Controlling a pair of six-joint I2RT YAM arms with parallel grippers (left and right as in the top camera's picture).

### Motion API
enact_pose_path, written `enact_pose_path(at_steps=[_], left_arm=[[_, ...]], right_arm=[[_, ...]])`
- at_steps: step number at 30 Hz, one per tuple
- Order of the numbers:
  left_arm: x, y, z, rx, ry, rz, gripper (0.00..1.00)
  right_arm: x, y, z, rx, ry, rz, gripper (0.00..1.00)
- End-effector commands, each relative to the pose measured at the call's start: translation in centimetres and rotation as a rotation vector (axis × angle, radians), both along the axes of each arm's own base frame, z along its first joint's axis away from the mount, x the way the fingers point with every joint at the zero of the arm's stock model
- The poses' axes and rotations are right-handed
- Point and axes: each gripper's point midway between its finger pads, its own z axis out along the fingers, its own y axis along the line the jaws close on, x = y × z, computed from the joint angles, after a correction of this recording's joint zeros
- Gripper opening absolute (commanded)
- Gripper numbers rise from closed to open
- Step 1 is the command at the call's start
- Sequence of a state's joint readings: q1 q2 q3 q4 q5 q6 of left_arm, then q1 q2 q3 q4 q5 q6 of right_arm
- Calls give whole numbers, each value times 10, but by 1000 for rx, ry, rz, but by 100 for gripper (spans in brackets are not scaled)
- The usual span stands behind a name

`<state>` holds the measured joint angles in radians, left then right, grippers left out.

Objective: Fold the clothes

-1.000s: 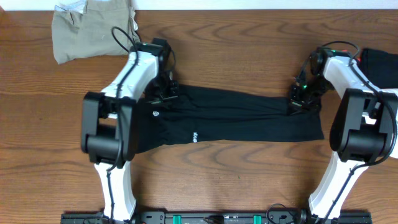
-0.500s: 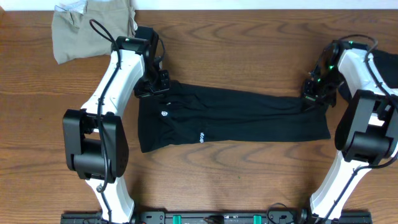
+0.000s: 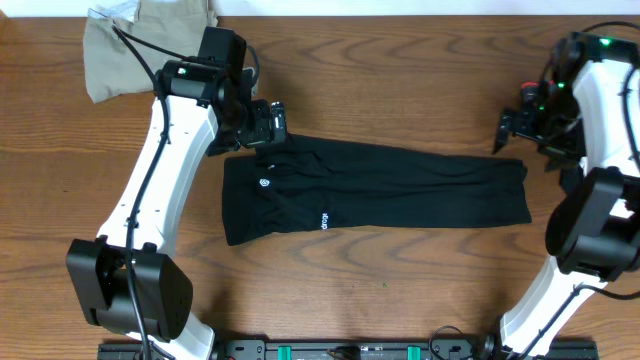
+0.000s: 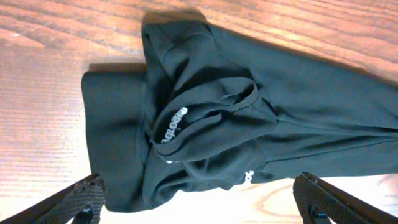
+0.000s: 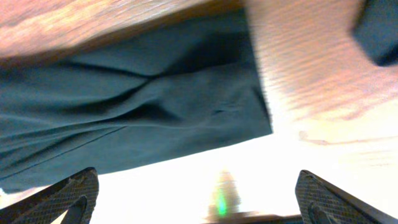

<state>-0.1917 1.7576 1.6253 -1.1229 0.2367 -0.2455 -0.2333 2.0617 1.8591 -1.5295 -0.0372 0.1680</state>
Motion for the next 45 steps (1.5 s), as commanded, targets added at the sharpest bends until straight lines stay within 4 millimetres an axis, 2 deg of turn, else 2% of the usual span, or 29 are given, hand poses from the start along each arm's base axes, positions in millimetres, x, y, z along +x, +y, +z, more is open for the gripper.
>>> enact_pose_path(at_steps=[1,6,14,26,32,37,40,43,44,45], left_arm=[[-5,0,1,0,11,-9,98],[-5,0,1,1,14,-9,98],[-5,0,1,1,14,-9,98],[-5,1,1,4,13,-8,98],[-5,2,0,10,11,-7,98],[-5,2,0,11,11,-7,98],[-5,3,0,16,11,-6,98],[-4,5,0,25,9,-3,98],[-4,5,0,24,9,-4,98],[-4,5,0,24,10,-4,98]], right_arm=[[-7,-22,-2,-39,2,-25,99],[-16,-26,-32,8,16,-20,99],[-14,-18,-74,108,-55,7,99],[-18,-13,-107,195,-121,-7,99],[-22,-2,-120,244,-137,-15,99],[-29,2,-120,263,-110,-21,80],[-33,6,-118,283,-97,-27,56],[-35,9,-117,297,-88,-30,56],[-35,9,-117,298,-87,-30,52],[-35,9,-117,297,-87,-31,44]])
